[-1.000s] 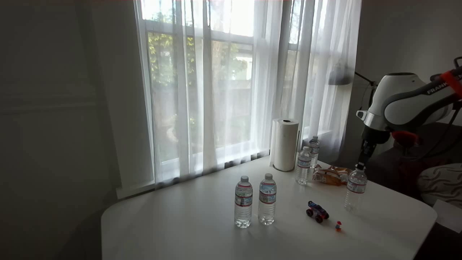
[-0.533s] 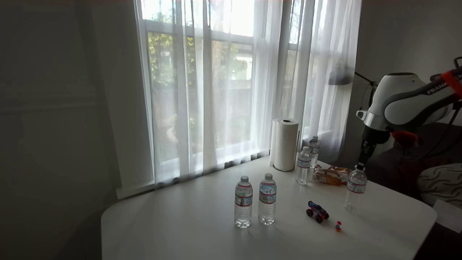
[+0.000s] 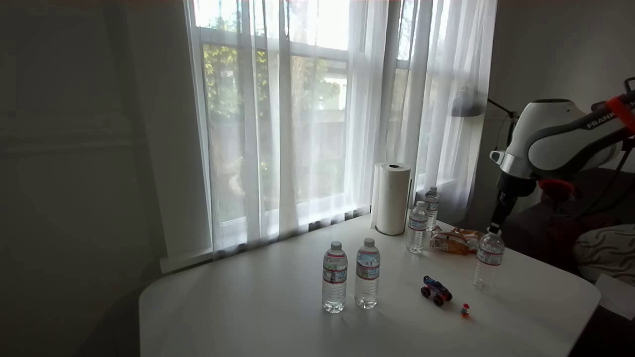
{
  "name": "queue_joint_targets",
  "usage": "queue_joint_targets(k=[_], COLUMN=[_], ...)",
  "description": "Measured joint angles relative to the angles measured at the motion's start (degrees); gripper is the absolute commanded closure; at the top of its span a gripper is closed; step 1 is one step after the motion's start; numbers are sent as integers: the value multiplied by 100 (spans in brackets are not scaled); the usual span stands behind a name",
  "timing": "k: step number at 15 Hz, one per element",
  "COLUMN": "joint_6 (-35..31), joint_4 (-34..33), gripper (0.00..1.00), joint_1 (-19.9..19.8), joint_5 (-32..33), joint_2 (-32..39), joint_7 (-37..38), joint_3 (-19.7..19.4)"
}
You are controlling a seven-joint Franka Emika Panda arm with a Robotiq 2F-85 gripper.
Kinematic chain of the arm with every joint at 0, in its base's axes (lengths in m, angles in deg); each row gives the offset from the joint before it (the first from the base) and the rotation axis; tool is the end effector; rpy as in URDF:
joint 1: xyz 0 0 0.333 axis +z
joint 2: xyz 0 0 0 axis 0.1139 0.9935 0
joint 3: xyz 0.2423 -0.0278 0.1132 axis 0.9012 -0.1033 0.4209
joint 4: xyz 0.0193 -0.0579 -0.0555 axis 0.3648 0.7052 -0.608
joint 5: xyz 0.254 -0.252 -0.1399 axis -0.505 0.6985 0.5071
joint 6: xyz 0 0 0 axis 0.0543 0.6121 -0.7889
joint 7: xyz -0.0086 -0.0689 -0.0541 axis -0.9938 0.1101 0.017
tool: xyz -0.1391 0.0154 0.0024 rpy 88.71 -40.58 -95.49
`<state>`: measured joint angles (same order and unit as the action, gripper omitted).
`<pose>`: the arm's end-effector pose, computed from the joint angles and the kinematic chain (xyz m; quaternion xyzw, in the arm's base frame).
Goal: Pick up the white cap on the right and put it on the open water bottle
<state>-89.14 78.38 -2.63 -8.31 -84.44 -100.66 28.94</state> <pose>0.4114 -0.1643 0.3102 0.9899 0.0846 0.0838 0.0770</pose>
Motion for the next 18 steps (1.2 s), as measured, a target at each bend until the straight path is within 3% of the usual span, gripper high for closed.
queue_joint_targets(k=[6, 13, 18], joint_6=[343, 1858, 1893], joint_4=[-111, -485, -486], gripper=[0, 0, 0], joint_1=[0, -59, -45], joint_5=[-73, -33, -33], joint_2=[-115, -962, -956], joint_7=[-1, 110, 110], joint_3=[-16, 70, 66])
